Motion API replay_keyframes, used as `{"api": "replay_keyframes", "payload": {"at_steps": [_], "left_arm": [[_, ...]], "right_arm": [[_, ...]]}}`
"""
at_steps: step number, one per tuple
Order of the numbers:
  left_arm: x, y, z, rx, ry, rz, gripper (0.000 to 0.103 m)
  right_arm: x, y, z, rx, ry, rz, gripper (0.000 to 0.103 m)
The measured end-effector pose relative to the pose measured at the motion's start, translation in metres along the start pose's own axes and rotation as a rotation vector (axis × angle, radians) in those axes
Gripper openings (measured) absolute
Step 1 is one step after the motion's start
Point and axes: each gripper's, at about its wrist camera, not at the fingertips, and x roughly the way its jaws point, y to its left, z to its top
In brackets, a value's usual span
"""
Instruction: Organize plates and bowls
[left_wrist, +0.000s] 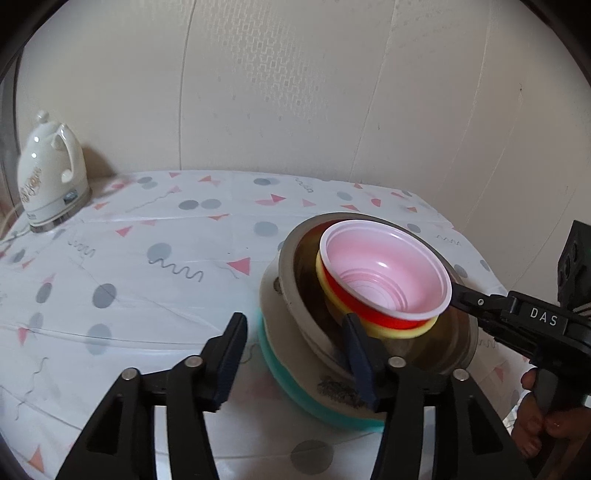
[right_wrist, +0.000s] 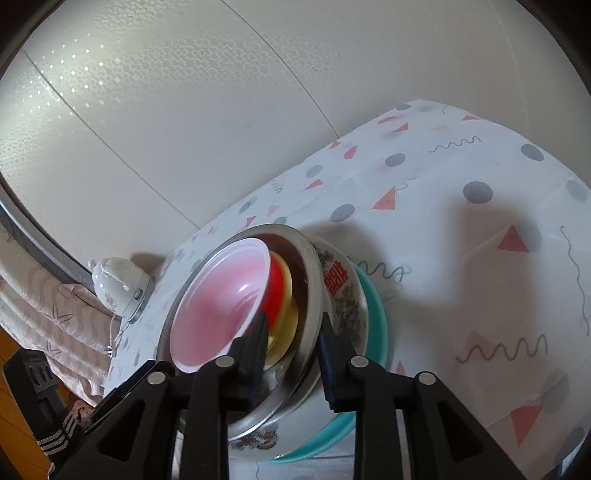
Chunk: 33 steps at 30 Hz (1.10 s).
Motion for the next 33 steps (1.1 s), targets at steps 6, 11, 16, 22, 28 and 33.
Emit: {"api": "replay_keyframes", "payload": {"at_steps": [6,11,16,22,28,33], "left_arm": [[-0.016,0.003,-0.009,0.005,-0.025,0.032,0.072],[-0.027,0.004,-0.022,0.007,-0.030,0.045,0.083],[-0.035,0.007,-0.033,0.002,-0.034,0.064,0.093],[-0.047,0.008,-0.047,-0.015,-0.055,0.075,0.103],[-0.046,0.003,-0.058,0.021,-0.019,0.131,0.103],[-0.052,0.002,-0.067,0.027,-0.027,0.115,0.103]], "right_arm": [[-0.020,0.008,-0.010,-0.066,-0.071,-0.054,0.034],[-0.037,0.009,-0.021,-0.090,-0.124,-0.101,0.036],[-0.054,0.016,-0.036,-0.156,-0.189,-0.153,0.040],[-0.058,0.020,-0.057,-0.208,-0.196,-0.164,0.040],[-0.054,0.024,-0.074,-0.233,-0.179,-0.163,0.046],[-0.055,0.030,-0.089,-0.260,-0.172,-0.164,0.055]]}}
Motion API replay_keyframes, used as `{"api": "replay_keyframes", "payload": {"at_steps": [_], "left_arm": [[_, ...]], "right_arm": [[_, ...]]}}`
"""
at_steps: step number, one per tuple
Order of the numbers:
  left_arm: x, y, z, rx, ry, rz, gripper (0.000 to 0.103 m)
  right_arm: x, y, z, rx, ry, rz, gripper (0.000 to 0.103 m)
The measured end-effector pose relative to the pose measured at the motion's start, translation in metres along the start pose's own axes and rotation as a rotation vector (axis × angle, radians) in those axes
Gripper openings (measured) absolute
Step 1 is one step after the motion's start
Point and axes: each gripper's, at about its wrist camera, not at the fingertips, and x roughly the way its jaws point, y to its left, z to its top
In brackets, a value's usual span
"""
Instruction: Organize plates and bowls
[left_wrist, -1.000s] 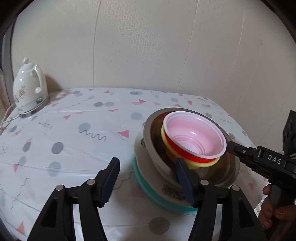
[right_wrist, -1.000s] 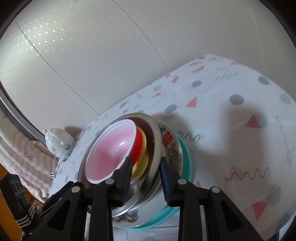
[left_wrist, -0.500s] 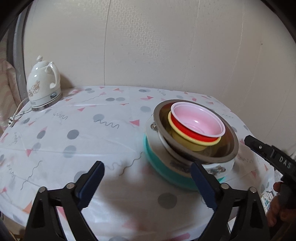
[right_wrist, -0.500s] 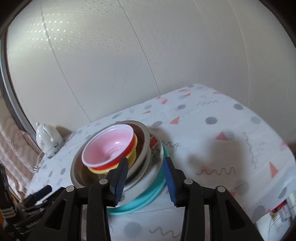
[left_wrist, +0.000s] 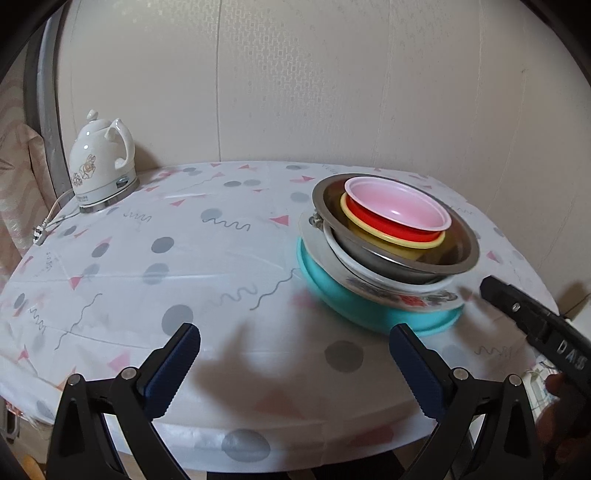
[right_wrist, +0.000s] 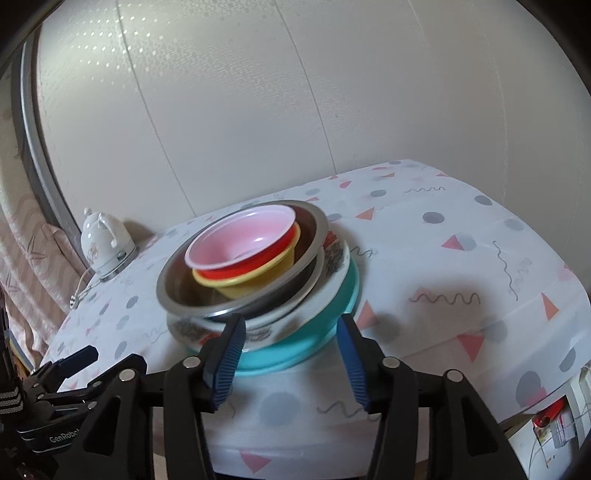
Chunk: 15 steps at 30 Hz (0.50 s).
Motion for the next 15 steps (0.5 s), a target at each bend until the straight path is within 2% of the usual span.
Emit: {"api": "replay_keyframes", "payload": {"at_steps": [2,7,9,15], "left_arm": [[-0.006,0.004,-0.003,-0.018,-0.025,-0.048,0.103],[-0.027,0.014,-0.010,-0.074,-0.114,-0.152,0.103],[-0.030,0.017,-0.011,-0.096,-0.114,-0.134,0.103],[-0.026,0.014,-0.016,-0.073,-0.064,-0.052,0.103]], "right_arm": [[-0.003,0.003,-0.005,-0.006,0.000,-0.004,0.058],[-0.007,0.007,-0.023,-0.007,0.005,-0.024,0.059],[-0.007,0.007,-0.030,-0.009,0.016,-0.033,0.059],[-0.006,0.010,-0.038,-0.015,0.031,-0.039,0.059]]}}
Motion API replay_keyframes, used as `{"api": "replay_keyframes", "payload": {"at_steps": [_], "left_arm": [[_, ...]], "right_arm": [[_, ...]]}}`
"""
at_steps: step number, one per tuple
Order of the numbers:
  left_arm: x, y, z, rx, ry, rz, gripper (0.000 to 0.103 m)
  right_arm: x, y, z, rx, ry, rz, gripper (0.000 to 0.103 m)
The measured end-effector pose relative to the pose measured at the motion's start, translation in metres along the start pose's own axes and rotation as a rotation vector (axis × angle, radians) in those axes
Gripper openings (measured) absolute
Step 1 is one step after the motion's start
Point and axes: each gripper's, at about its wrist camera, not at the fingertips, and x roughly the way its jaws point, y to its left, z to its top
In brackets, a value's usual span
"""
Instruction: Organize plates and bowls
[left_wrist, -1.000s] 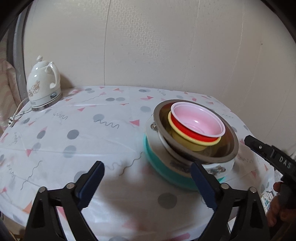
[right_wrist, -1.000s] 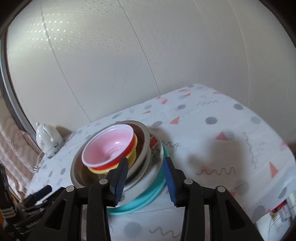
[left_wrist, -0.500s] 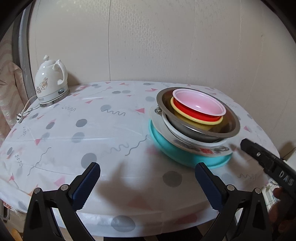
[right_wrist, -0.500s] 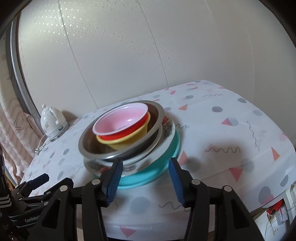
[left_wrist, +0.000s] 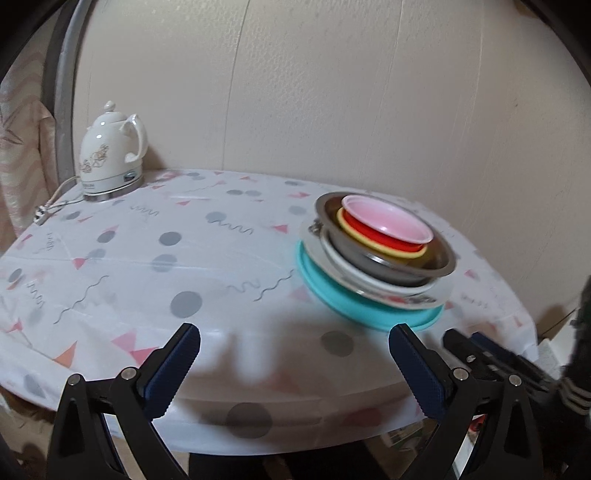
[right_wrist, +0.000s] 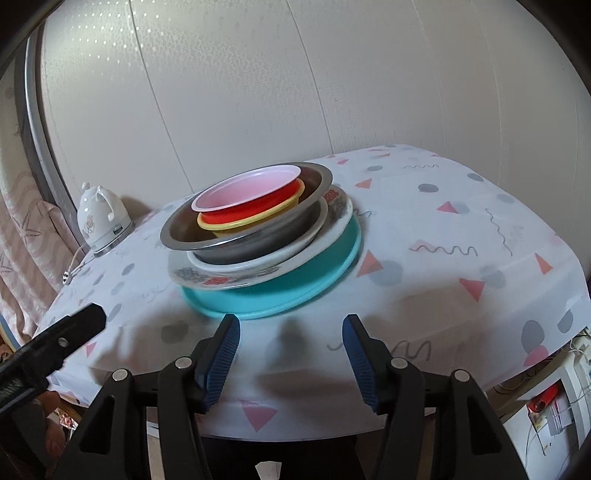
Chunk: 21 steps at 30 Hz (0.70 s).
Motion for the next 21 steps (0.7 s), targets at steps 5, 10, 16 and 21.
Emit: {"api": "replay_keyframes", "payload": {"at_steps": [5,10,16,21], "left_arm": [[0.001,-0.004,-0.006,0.027,0.005,0.030,0.103],[-0.008,-0.011,-0.010,0.055,-0.071,0.130,0.103],[-0.012,-0.017,-0.013,0.090,-0.113,0.197,0.103],[-0.005,-0.019,-0.013,0.097,-0.046,0.146,0.103]], "right_arm": [[-0.002,0.004,-0.001,-0.016,-0.014,0.001,0.059],[0.001,0.005,-0.002,-0.013,0.001,0.003,0.059],[0.002,0.003,-0.003,-0.008,0.005,-0.007,0.059],[0.003,0.002,-0.004,-0.004,0.011,-0.015,0.059]]}}
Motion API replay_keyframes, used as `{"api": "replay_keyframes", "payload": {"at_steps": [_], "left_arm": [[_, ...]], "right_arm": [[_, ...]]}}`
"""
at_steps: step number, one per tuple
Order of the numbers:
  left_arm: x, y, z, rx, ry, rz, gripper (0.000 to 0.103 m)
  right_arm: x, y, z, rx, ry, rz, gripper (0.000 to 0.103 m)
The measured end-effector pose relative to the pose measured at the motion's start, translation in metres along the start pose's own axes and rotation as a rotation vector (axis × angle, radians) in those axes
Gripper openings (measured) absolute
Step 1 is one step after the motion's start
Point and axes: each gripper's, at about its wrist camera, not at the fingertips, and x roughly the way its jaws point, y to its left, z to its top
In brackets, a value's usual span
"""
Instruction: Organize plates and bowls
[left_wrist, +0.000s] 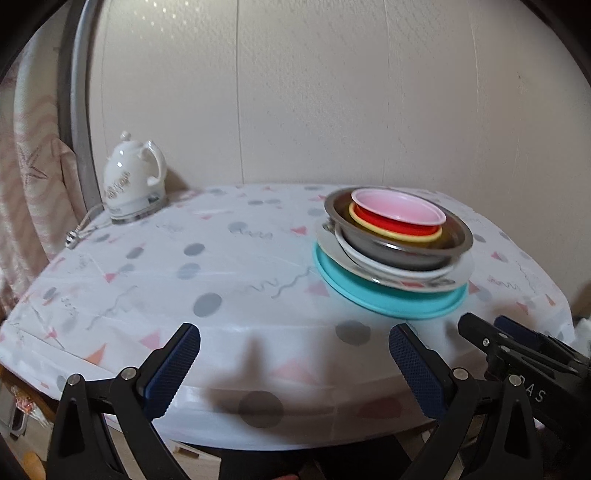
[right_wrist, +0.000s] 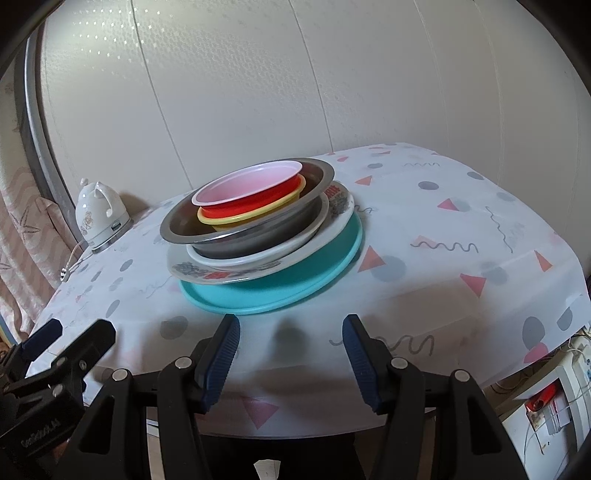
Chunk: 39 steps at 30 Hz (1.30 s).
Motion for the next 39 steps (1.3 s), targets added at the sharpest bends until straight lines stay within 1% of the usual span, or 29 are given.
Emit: {"api": "replay_keyframes", "payload": {"at_steps": [6,12,16,25,39], "left_arm": [[0.005,-0.004,-0.001,0.008,0.028,-0.007,0.103],[0.007,-0.005,-0.002,0.006,0.038,0.000,0.103],[0.008,-0.007,-0.002,0.004,0.046,-0.010,0.103],[0.010,-0.012,-0.001,0.039,0.058,-0.011,0.103],[0.019,-0.014,-0.001,0.019,0.095,-0.025,0.103]], "right_arm": [[-0.001,-0.001,0.000,-0.001,-0.003,0.000,0.059],[0.000,0.000,0.000,-0.004,0.002,0.002,0.059],[0.000,0.001,0.001,-0.008,0.001,0.002,0.059],[0.002,0.000,0.001,-0.004,0.007,-0.003,0.059],[0.005,-0.001,0.001,0.004,0.013,-0.006,0.059]]}}
